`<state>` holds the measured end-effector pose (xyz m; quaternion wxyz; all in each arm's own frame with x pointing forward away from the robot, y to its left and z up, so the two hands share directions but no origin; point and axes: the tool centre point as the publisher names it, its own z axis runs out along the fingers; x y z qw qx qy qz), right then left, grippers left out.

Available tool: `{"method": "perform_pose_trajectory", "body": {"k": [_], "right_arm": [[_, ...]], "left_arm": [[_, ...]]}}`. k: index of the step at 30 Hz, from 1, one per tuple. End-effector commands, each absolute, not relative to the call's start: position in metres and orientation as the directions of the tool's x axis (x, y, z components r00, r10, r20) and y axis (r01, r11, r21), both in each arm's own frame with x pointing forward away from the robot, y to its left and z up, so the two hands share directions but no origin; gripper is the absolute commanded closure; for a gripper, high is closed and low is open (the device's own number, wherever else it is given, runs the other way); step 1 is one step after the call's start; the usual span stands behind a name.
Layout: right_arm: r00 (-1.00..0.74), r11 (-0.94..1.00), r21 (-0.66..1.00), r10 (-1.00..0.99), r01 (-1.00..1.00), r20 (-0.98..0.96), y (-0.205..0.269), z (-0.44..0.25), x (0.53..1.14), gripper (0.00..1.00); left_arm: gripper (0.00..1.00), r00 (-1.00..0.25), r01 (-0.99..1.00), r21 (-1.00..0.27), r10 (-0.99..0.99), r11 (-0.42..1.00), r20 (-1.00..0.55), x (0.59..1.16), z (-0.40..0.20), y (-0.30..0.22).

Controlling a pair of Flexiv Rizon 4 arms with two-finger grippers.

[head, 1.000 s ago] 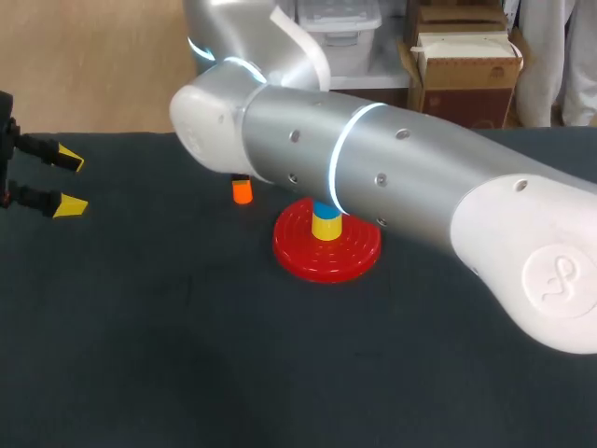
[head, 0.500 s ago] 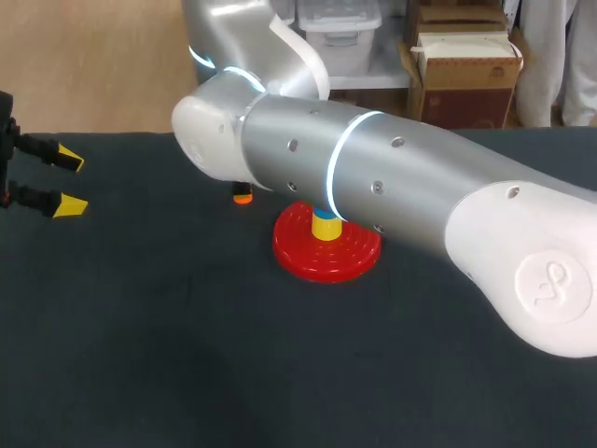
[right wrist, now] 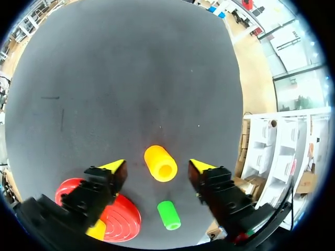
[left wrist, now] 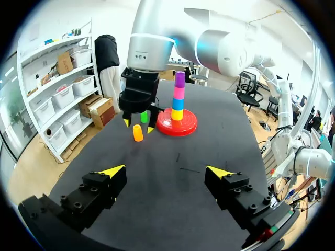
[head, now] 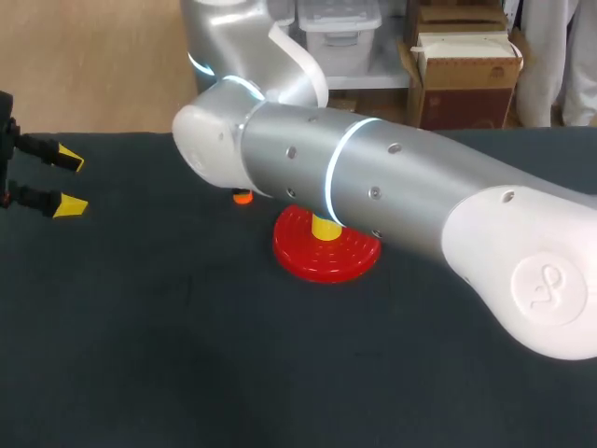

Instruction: Pick up and stack the cylinders on the red base in this order: pink,purple,orange,green

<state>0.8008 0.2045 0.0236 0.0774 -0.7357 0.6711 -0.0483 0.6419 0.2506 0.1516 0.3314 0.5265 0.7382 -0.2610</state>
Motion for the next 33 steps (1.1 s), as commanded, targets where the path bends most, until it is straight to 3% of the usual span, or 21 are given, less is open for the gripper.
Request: {"method": "perform_pose_trajectory", "body": {"k": [1, 2, 11, 18, 25, 33], "right_arm": [[0.091, -0.094, 0.251, -0.996, -0.964, -0.024, 0.209, 0.023, 0.809, 0.87], [0.089, -0.092, 0.25, -0.996, -0.964, -0.024, 0.209, 0.023, 0.809, 1.0], [0.083, -0.09, 0.219, -0.996, -0.972, -0.043, 0.206, 0.04, 0.798, 1.0], [0.109, -0.117, 0.117, -0.991, -0.986, -0.072, 0.194, 0.116, 0.775, 1.0], [0.113, -0.113, -0.013, -0.992, -0.994, -0.063, 0.167, 0.203, 0.73, 1.0], [0.037, -0.035, -0.07, -0.999, -0.997, -0.032, 0.117, 0.239, 0.686, 1.0]], "left_arm": [[0.0, -0.223, 0.951, -0.034, 0.603, 0.308, -0.766, 0.642, 0.15, 0.251], [0.0, -0.223, 0.951, -0.034, 0.603, 0.308, -0.766, 0.642, 0.15, 0.251], [0.0, -0.223, 0.951, -0.034, 0.603, 0.308, -0.766, 0.642, 0.15, 0.251], [0.0, -0.223, 0.951, -0.034, 0.603, 0.308, -0.766, 0.642, 0.15, 0.251], [0.0, -0.223, 0.951, -0.034, 0.603, 0.308, -0.766, 0.642, 0.15, 0.251], [0.0, -0.223, 0.951, -0.034, 0.603, 0.308, -0.766, 0.642, 0.15, 0.251]]}}
